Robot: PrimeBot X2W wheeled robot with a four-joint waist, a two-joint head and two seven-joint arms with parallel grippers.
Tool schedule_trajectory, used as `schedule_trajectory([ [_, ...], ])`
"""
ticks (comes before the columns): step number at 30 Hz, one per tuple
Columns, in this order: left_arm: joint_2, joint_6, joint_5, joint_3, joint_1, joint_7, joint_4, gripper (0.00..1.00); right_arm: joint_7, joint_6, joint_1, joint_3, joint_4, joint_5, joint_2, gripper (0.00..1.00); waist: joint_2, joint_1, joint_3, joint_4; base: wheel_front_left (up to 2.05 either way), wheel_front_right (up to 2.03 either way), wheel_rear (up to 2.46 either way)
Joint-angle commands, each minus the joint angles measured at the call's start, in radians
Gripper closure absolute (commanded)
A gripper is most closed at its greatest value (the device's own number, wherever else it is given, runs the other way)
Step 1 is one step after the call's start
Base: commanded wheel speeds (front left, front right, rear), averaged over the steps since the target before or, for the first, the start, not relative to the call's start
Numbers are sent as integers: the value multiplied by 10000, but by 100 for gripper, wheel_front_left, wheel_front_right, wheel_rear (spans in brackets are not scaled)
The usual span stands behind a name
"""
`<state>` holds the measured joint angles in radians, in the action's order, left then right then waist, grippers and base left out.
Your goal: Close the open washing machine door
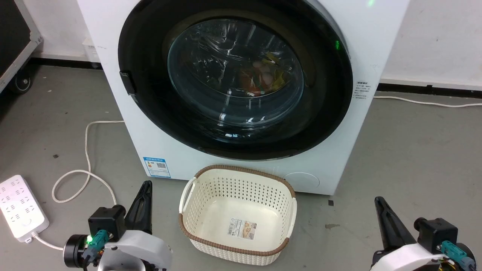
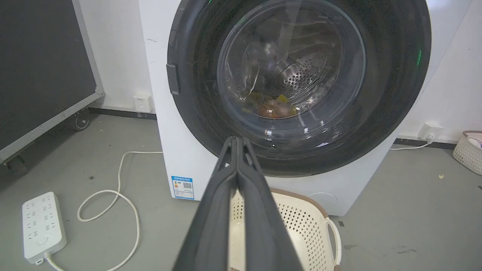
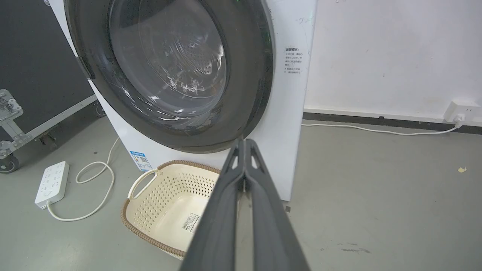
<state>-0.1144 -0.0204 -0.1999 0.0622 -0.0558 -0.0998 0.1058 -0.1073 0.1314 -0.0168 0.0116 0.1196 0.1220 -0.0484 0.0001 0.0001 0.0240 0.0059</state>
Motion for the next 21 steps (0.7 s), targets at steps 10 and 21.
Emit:
schedule_trajectory([
  [10,130,57,447,-143,234,189,-242,100,220,-4,97,-31,-291,-281,-10,100,-1,-1,-44,-11,0,0,0],
  [21,238,88,775,-244,302,360,-414,100,400,-5,112,-49,-482,-479,-12,100,-1,-1,-85,-21,0,0,0],
])
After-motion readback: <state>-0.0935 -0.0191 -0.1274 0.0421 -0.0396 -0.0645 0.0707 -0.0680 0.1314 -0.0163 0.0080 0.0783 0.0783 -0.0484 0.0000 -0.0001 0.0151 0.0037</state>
